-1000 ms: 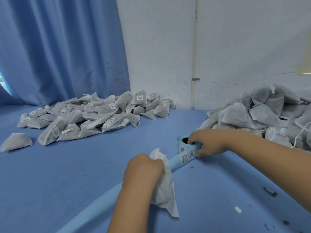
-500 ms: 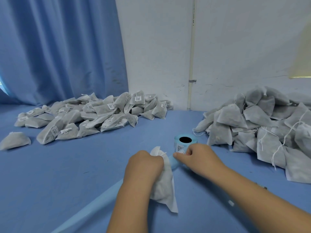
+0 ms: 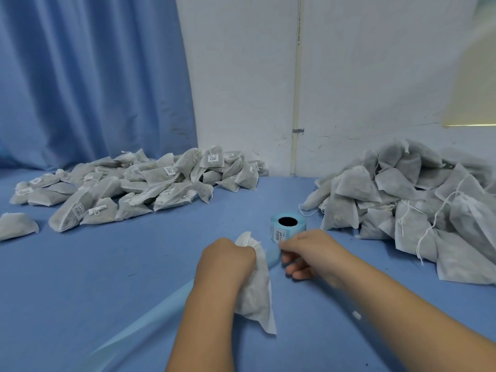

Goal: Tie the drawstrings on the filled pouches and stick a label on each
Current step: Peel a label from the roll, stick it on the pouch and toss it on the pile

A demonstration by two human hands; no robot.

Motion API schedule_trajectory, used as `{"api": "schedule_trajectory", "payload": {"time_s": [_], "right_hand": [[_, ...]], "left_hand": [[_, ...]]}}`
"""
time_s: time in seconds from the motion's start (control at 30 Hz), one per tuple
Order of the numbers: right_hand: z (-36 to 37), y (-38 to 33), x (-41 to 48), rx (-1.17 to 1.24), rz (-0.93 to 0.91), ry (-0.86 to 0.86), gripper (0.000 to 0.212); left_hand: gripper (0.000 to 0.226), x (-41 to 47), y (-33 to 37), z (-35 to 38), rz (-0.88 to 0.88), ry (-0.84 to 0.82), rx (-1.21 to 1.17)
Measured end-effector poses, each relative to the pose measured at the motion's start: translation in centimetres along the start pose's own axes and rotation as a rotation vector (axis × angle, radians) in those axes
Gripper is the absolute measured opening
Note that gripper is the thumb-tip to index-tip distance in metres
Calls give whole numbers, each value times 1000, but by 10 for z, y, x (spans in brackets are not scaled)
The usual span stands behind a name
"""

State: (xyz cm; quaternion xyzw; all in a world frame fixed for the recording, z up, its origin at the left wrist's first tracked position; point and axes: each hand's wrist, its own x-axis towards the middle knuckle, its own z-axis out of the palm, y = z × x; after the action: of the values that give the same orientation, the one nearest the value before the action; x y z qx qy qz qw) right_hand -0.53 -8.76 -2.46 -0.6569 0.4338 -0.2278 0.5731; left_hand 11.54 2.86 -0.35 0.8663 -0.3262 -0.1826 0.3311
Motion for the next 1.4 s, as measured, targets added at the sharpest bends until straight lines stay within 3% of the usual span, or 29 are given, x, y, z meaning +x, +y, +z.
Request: {"api": "schedule_trajectory", "payload": {"time_s": [0.23, 0.77, 0.9, 1.03, 1.13, 1.23, 1.4], "right_hand": [[0, 8, -1, -16, -74, -3, 17], [-42, 21, -39, -74, 10, -15, 6], [-66, 37, -72, -132, -47, -8, 6], [-90, 46, -103, 47, -92, 7, 9], [-103, 54, -120, 115, -98, 64, 15], [-111, 63, -126, 96, -117, 176, 20], [-117, 60, -131, 94, -222, 333, 30]], "left_hand": [[24, 0, -2, 0, 4, 13, -10], [20, 4, -5, -1, -17, 79, 3], [23, -3, 7, -3, 93, 165, -88], [22, -24, 29, 2, 242, 239, -239], [17, -42, 42, 15, 249, 90, -393], [14, -55, 50, 32, 186, -200, -568], [38, -66, 53, 62, 32, -406, -645]]}}
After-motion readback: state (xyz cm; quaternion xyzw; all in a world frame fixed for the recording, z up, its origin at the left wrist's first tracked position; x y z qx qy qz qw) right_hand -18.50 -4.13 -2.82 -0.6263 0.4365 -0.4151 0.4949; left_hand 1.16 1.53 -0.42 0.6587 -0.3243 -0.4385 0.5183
